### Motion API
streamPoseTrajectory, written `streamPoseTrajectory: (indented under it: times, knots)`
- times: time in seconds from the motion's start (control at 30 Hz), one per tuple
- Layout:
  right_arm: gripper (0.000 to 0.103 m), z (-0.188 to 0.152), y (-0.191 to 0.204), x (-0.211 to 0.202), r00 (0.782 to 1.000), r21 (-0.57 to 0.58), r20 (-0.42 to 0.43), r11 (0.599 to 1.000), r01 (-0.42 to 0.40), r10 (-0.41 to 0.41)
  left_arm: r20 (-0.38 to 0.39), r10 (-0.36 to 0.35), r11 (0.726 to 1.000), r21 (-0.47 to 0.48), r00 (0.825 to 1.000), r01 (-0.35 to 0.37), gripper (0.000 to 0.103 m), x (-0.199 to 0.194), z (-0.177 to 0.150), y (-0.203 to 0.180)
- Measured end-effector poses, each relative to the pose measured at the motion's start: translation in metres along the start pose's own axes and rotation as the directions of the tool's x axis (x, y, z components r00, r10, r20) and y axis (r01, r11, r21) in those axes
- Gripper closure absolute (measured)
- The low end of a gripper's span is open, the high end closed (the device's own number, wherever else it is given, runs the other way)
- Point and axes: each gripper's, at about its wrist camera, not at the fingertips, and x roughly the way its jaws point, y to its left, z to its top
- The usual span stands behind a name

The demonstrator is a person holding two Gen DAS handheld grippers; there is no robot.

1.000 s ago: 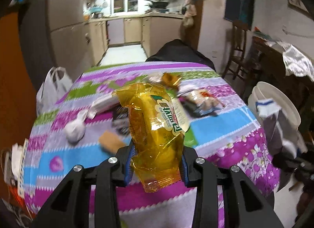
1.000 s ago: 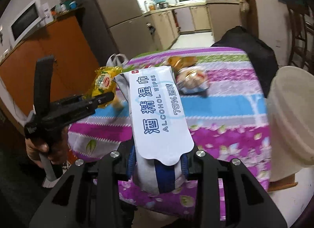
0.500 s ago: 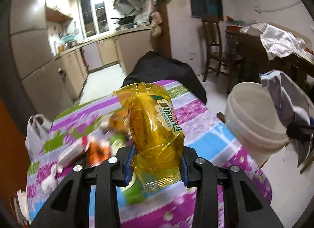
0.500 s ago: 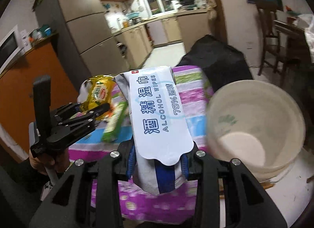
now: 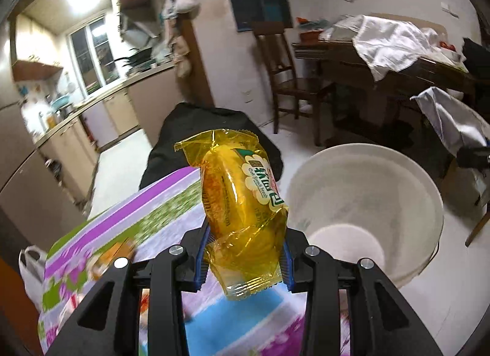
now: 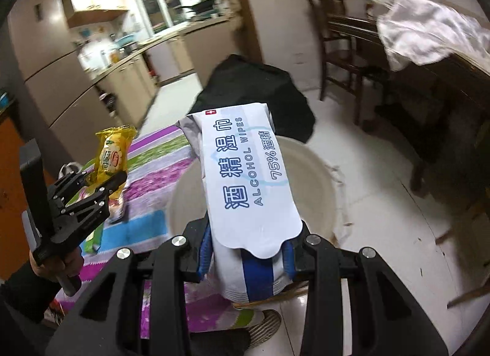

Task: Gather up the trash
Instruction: 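Carry the wipes packet in the right tool while the left tool carries the yellow wrapper over the bucket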

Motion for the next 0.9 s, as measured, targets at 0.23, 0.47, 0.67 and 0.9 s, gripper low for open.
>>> streamPoseTrajectory:
  times: [0.23, 0.47, 0.67, 0.9]
  knots:
    - [0.069, 0.021, -0.017, 0.012, 0.995, 0.040, -0.061, 0.996, 0.081, -0.078, -0.003, -0.061, 0.994, 0.087, 0.998, 0.061, 0.065, 0.046, 0.043, -0.044]
    - [0.068, 0.028, -0.030, 0.030, 0.976, 0.061, -0.181, 0.989, 0.135, -0.122, -0.087, -0.192, 0.969, 0.143, 0.978, 0.203, 0.065, 0.087, 0.072, -0.067]
    - [0.068, 0.036, -0.028, 0.049, 0.950, 0.073, -0.282, 0.984, 0.163, -0.136, -0.203, -0.349, 0.901, 0.195, 0.915, 0.387, 0.065, 0.113, 0.089, -0.079]
    - [0.068, 0.037, -0.018, 0.073, 0.923, 0.052, -0.353, 0.982, 0.181, -0.151, -0.328, -0.387, 0.861, 0.205, 0.862, 0.465, 0.065, 0.141, 0.070, -0.096]
